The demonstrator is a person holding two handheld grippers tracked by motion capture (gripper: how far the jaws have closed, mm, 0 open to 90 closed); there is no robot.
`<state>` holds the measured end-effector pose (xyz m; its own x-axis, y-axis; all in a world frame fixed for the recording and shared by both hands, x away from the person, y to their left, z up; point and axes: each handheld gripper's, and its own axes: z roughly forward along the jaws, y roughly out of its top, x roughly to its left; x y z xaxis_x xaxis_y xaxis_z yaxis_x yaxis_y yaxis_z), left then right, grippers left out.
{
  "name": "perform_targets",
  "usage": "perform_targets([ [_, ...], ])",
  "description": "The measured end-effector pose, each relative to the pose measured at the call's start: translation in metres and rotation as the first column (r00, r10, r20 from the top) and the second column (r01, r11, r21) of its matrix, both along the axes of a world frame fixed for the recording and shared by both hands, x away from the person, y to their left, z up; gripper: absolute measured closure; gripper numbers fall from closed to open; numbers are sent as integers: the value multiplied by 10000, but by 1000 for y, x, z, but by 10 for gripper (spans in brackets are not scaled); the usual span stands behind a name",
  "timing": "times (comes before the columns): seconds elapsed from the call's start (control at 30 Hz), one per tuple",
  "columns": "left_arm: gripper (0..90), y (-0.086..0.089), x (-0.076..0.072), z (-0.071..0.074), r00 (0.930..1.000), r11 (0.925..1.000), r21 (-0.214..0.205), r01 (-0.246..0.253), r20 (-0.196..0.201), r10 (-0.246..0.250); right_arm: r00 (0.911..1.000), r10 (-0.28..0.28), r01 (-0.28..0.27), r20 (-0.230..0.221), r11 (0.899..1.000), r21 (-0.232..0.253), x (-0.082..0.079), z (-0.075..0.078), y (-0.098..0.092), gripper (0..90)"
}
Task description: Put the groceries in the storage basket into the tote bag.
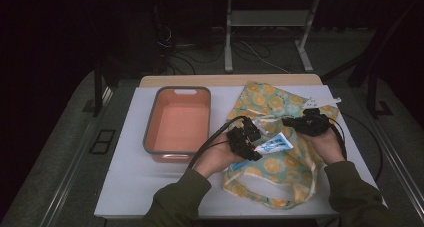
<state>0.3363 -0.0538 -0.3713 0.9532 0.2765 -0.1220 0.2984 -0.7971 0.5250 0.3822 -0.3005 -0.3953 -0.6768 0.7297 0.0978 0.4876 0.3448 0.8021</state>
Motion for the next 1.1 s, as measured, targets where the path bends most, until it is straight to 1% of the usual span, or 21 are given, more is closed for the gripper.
perform_targets([
  [0.1, 753, -7, 4, -10, 9999, 9995, 279, -136, -74, 138, 9999, 18, -20, 142, 9999, 161, -1, 4, 0, 896],
  [0.2, 753, -14, 9, -19, 9996, 9969, 730, -279, 13, 279, 9997, 42, -46, 228, 9998, 207, -2, 6, 0, 896],
  [0.27, 753, -18, 12, -25, 9995, 9957, 873, -313, -69, 320, 9997, 66, -70, 243, 9998, 182, -2, 7, 1, 896],
  [0.4, 752, -25, 17, -35, 9992, 9896, 1382, -390, -66, 403, 9996, 70, -76, 290, 9998, 206, -3, 8, 2, 896],
  [0.47, 752, -26, 20, -39, 9987, 9879, 1476, -477, -101, 497, 9993, 63, -72, 375, 9996, 257, -3, 10, 1, 896],
  [0.5, 751, -27, 22, -40, 9986, 9881, 1460, -483, -163, 513, 9991, 60, -72, 409, 9996, 291, -4, 11, 1, 896],
  [0.57, 750, -29, 24, -41, 9971, 9885, 1304, -760, 4, 766, 9990, 62, -77, 435, 9994, 336, -4, 12, 2, 896],
  [0.67, 743, -31, 28, -43, 9946, 9884, 1105, -1040, 70, 1039, 9991, 110, -121, 420, 9996, 263, -4, 11, 3, 895],
  [0.73, 726, -31, 30, -45, 9932, 9884, 984, -1158, 249, 1139, 9990, 140, -151, 430, 9996, 253, -4, 11, 4, 896],
  [0.77, 696, -28, 31, -44, 9912, 9890, 669, -1317, 203, 1306, 9990, 142, -153, 433, 9996, 249, -5, 11, 4, 895],
  [0.8, 690, -25, 32, -42, 9903, 9895, 417, -1387, 178, 1381, 9990, 134, -145, 417, 9996, 257, -5, 11, 4, 896],
  [0.83, 666, -21, 32, -40, 9901, 9900, 257, -1390, 215, 1385, 9990, 131, -142, 416, 9995, 265, -5, 11, 3, 896],
  [0.9, 623, -13, 31, -35, 9890, 9889, -134, -1478, 69, 1479, 9990, 125, -136, 426, 9996, 254, -5, 11, 3, 896],
  [0.93, 610, -8, 30, -33, 9882, 9879, -281, -1523, 89, 1526, 9990, 123, -134, 427, 9996, 248, -5, 11, 3, 896],
  [1.0, 565, 1, 25, -29, 9875, 9871, -375, -1554, 199, 1562, 9990, 122, -133, 421, 9996, 246, -5, 11, 3, 896],
  [1.1, 532, 14, 16, -29, 9874, 9877, -377, -1519, 392, 1533, 9991, 140, -149, 412, 9997, 215, -5, 11, 4, 896],
])
